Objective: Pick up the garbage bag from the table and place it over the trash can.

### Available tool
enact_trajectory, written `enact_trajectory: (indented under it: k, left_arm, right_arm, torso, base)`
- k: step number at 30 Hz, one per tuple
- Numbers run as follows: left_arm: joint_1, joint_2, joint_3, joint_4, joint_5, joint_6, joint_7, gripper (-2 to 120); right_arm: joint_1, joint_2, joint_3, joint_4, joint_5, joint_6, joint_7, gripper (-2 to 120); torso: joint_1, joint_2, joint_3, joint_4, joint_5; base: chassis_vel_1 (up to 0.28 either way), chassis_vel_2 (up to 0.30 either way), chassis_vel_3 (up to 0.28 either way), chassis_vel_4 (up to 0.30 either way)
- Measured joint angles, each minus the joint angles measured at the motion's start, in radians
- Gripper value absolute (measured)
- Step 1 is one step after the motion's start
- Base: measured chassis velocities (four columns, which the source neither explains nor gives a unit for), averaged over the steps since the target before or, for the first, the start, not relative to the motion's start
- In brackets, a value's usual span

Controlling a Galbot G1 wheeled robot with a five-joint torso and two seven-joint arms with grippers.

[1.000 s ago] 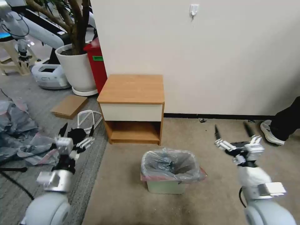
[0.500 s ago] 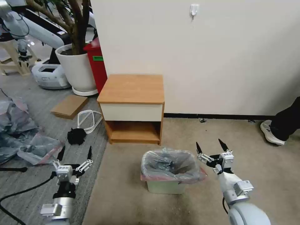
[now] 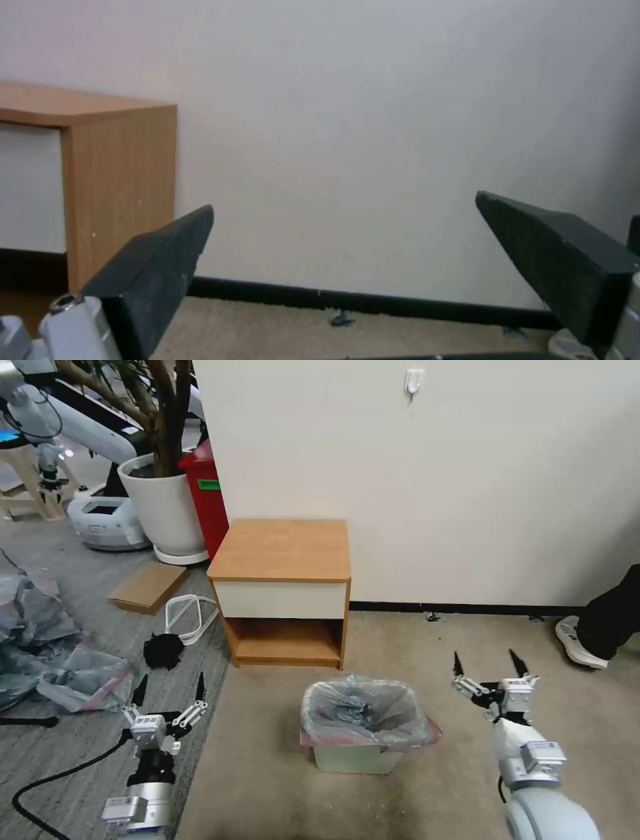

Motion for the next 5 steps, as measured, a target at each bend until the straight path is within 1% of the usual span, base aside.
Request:
enact_trajectory:
  k: [5]
  left_arm:
    - [-0.001,0.000,0.001,0.000,-0.001,0.000,-0.001,100]
  right_arm:
    - [-0.001,-0.001,0.001,0.002,0.002,0.000,-0.001,100]
  torso:
    - [0.000,0.000,0.000,0.0001,0.0001]
  base:
    - [0.000,0.000,0.000,0.000]
